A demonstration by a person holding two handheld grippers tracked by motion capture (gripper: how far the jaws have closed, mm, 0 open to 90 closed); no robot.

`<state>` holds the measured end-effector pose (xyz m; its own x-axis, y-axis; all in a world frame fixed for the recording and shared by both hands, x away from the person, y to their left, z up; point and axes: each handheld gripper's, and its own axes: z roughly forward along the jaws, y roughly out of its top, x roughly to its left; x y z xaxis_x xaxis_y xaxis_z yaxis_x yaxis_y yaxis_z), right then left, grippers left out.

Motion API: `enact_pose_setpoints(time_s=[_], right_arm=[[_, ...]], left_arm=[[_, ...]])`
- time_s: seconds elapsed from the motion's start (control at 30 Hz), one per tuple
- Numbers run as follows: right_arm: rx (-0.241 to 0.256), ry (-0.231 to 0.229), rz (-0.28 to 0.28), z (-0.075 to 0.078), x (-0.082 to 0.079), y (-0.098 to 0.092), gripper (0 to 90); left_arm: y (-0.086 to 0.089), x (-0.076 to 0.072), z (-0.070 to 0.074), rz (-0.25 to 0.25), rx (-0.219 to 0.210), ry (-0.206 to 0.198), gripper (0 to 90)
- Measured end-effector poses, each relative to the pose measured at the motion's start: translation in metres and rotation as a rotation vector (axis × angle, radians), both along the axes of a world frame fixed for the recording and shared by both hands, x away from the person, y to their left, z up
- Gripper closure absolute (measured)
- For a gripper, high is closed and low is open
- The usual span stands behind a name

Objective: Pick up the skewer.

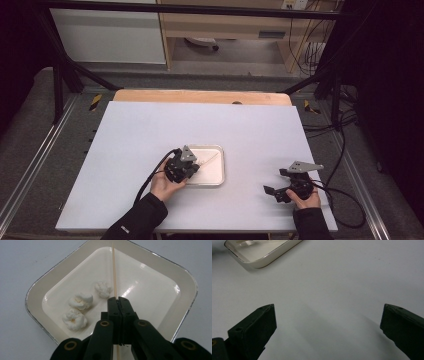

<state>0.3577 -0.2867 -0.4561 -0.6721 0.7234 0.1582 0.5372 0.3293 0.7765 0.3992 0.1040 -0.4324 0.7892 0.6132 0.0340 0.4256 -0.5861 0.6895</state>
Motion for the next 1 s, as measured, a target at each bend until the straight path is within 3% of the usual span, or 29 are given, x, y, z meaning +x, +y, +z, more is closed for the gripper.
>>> enact_pose_setpoints(time_s=[0.3, 0.53, 0.77, 1.0], right_arm=[[-0.033, -0.018, 0.011, 0.003, 0.000, 0.007, 0.7], [-0.061, -0.069, 0.007, 0.012, -0.001, 0.018, 0.7], [-0.097, -0.109, 0.043, 0.020, 0.000, 0.030, 0.9], [-0.181, -0.156, 0.091, 0.026, -0.002, 0.043, 1.5]], left_arm=[[0.004, -0.008, 0.009, -0.018, -0.019, 0.010, 89.0], [0.005, -0.015, 0.019, -0.045, -0.014, 0.013, 89.1], [0.003, -0.024, 0.028, -0.069, -0.005, 0.005, 89.0], [-0.001, -0.027, 0.033, -0.088, 0.004, 0.009, 89.1]])
